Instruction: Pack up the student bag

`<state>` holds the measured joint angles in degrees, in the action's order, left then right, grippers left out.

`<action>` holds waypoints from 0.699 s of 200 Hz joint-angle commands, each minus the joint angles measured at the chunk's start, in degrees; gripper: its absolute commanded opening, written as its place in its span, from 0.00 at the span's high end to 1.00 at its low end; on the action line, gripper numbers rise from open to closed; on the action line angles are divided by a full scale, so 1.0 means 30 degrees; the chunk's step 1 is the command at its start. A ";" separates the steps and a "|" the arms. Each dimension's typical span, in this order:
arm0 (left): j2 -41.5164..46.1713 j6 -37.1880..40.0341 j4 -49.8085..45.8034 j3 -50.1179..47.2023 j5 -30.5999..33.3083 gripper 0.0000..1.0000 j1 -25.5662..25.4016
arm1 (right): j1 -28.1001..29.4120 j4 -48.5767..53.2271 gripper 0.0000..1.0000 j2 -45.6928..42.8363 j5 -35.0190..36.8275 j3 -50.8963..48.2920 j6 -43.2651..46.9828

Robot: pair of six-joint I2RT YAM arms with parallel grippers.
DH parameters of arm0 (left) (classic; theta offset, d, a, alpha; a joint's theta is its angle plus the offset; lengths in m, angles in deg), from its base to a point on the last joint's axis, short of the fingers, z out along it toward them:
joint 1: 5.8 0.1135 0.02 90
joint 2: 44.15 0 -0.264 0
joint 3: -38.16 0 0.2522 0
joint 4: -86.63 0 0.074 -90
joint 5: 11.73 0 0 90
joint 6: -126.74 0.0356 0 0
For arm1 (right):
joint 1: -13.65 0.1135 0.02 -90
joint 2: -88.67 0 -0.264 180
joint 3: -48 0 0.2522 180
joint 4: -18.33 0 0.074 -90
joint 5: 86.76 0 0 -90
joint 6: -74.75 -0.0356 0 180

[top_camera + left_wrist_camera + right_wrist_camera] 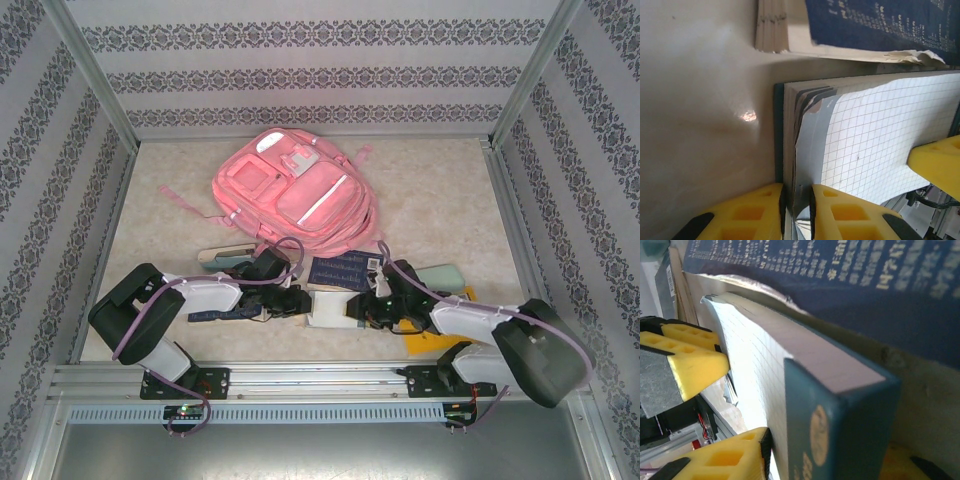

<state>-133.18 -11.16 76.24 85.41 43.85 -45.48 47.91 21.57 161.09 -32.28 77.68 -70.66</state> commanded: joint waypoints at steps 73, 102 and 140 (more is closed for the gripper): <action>0.3495 0.2668 -0.6080 0.3591 0.2727 0.54 -0.0249 | -0.1016 0.3031 1.00 -0.5139 0.1355 -0.0121 0.0509; 0.3154 0.5817 -1.0764 0.8504 0.5169 0.48 0.0291 | -0.1188 0.4993 1.00 -0.7044 0.2000 -0.0161 0.1592; -0.1533 0.7689 -1.2827 1.5660 0.5956 0.42 0.1786 | -0.1254 0.5116 1.00 -0.7471 0.2041 0.0309 0.2037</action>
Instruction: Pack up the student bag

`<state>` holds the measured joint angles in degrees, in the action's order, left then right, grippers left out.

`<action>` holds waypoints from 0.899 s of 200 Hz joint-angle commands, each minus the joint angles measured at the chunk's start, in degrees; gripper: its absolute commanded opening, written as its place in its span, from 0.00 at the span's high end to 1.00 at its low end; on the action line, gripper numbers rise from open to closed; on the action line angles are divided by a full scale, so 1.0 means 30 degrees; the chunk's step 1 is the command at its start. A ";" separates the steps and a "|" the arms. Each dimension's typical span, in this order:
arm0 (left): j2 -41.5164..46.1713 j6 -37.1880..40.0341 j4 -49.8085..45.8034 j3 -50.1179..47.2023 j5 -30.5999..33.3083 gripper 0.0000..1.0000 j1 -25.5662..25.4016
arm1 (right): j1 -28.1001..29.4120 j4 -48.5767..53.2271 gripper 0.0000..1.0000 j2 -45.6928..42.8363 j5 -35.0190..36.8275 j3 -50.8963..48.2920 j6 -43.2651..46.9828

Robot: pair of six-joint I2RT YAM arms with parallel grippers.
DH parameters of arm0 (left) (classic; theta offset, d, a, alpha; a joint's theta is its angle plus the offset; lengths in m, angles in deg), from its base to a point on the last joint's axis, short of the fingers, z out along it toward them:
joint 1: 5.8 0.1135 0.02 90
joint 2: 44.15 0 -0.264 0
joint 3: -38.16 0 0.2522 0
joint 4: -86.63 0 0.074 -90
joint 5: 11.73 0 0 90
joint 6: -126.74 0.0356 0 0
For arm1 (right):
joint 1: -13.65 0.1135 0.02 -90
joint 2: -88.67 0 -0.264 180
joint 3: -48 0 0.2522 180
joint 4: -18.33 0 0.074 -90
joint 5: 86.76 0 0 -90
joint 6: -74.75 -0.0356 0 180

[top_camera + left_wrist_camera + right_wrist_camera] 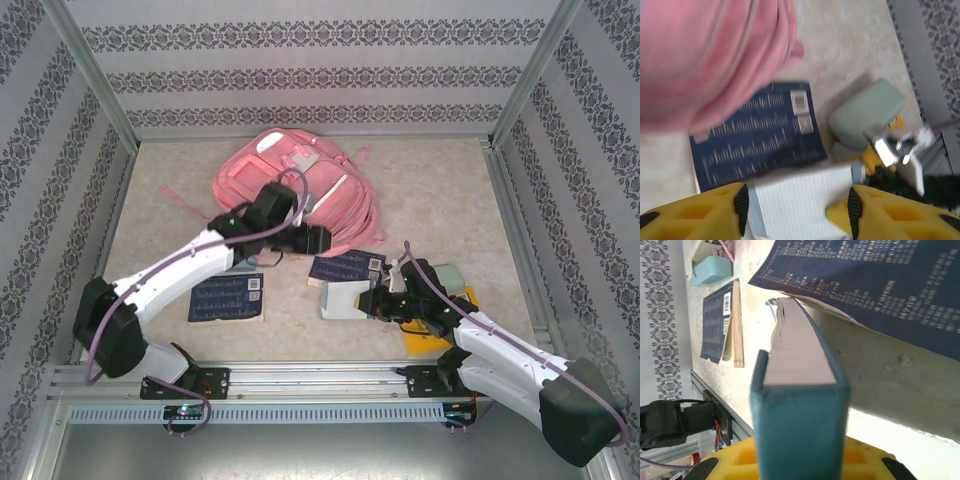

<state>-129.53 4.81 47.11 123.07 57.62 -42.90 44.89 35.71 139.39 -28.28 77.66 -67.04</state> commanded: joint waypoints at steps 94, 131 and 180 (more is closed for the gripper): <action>-1.5612 0.4903 -0.7293 1.8490 -0.1820 0.44 0.3680 | -0.0866 0.1457 1.00 -0.1877 -0.1081 0.1906 0.1003; -1.5907 0.4390 -0.6120 1.7825 -0.3845 0.53 0.3659 | -0.2297 0.2544 1.00 -0.1899 -0.2033 0.2180 0.1814; -1.5974 0.4037 -0.4915 1.6217 -0.5197 0.70 0.3599 | -0.4793 0.2929 1.00 -0.2045 -0.3413 0.2735 0.2190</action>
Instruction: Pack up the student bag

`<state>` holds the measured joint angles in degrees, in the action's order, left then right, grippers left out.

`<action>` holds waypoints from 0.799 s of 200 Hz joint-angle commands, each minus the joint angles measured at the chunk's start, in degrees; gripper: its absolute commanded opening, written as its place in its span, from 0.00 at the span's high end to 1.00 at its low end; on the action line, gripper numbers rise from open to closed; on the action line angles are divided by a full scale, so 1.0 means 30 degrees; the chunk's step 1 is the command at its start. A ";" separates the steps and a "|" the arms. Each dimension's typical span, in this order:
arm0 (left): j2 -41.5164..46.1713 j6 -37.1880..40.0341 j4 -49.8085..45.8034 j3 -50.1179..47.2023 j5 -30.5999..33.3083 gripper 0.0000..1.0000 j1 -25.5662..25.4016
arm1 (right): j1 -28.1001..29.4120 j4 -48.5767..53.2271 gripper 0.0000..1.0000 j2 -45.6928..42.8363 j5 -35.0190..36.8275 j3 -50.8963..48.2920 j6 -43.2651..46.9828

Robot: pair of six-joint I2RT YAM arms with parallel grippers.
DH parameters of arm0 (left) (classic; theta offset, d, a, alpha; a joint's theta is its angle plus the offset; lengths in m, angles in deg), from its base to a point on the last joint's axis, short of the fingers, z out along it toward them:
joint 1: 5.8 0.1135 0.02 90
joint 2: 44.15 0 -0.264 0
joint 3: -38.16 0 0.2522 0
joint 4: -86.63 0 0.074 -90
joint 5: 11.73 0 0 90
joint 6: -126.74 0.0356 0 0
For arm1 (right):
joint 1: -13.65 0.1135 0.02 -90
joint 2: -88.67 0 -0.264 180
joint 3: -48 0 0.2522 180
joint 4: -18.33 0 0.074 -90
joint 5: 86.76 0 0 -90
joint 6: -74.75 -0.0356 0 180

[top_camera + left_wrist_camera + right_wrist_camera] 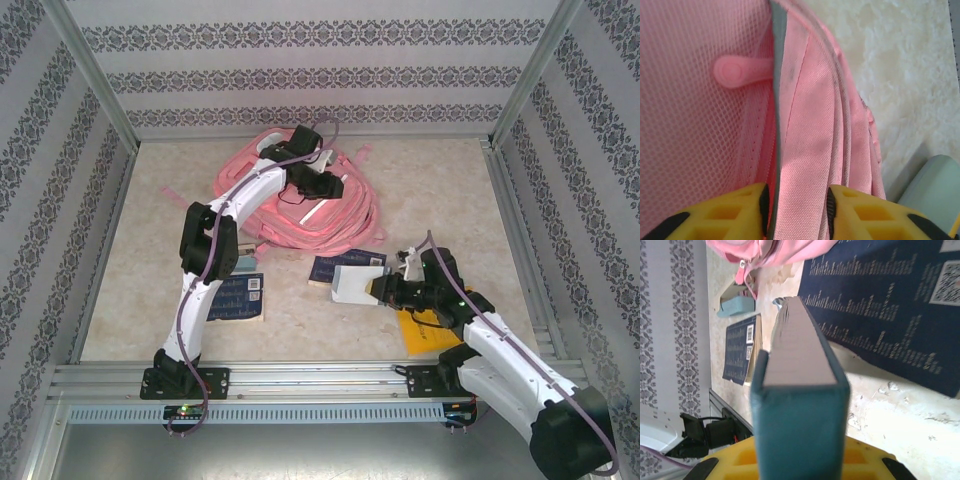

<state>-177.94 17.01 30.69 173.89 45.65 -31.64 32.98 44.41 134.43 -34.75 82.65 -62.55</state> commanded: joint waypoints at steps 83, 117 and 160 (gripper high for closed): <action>0.1320 0.0622 -0.2758 0.3164 0.0835 1.00 0.0341 | -0.2007 0.4019 1.00 -0.2817 0.6184 0.4368 0.2080; 0.3214 0.0135 -0.2398 0.2939 0.0680 1.00 0.1042 | -0.2364 0.2977 1.00 -0.3001 0.8758 0.4960 0.1317; 0.3808 -0.0522 -0.2081 0.3431 -0.0399 1.00 0.1770 | -0.2620 -0.0859 1.00 -0.0015 0.9152 0.5138 -0.0761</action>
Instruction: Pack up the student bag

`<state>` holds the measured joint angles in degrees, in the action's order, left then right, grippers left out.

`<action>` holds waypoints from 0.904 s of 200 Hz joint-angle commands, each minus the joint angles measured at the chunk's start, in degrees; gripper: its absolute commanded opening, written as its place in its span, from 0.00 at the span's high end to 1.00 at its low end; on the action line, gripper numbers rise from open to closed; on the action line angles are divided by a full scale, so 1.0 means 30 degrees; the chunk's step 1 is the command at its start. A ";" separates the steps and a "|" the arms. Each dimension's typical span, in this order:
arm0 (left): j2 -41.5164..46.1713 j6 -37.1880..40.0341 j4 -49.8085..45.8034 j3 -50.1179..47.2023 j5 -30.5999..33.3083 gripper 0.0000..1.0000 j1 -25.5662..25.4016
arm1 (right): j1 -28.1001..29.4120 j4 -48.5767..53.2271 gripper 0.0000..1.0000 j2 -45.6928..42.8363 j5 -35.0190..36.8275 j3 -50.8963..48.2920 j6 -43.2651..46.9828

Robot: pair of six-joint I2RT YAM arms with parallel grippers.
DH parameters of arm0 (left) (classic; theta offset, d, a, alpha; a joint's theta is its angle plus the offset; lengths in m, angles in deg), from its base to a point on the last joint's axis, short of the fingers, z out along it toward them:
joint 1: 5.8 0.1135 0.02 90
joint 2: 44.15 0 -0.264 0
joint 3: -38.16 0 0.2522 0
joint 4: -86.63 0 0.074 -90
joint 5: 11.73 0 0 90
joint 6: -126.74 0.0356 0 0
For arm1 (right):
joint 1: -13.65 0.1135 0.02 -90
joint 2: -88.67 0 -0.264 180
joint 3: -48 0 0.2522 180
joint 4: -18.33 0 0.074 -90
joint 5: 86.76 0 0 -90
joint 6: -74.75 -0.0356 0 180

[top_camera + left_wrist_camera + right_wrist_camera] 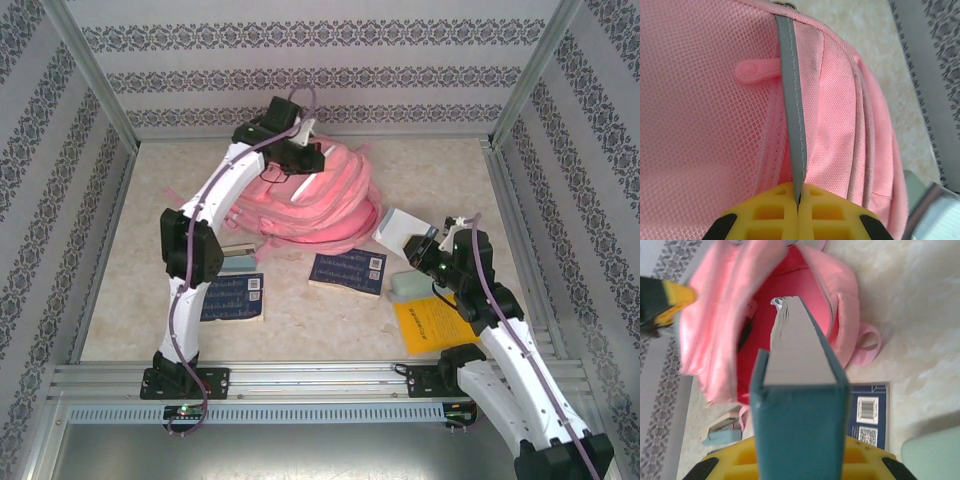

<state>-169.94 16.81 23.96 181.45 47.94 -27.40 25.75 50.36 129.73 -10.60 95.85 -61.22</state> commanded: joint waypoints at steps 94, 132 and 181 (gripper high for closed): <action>0.0492 -0.0771 -0.0133 0.1595 -0.3635 1.00 0.0694 | -0.0398 -1.0572 1.00 1.2183 -0.3666 0.5834 -0.4983; 0.0034 -0.0553 -0.0989 0.1745 -0.3624 1.00 0.0435 | -0.0150 -1.4143 1.00 1.5439 -0.5454 0.7847 -0.7912; 0.0424 0.0497 -0.3797 0.3174 0.0414 0.42 -0.0283 | 0.0729 -1.6041 1.00 1.6400 -0.5565 0.9028 -1.0152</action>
<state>-171.08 16.38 18.13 188.07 42.89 -26.79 26.49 12.70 179.06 -24.44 118.84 -86.90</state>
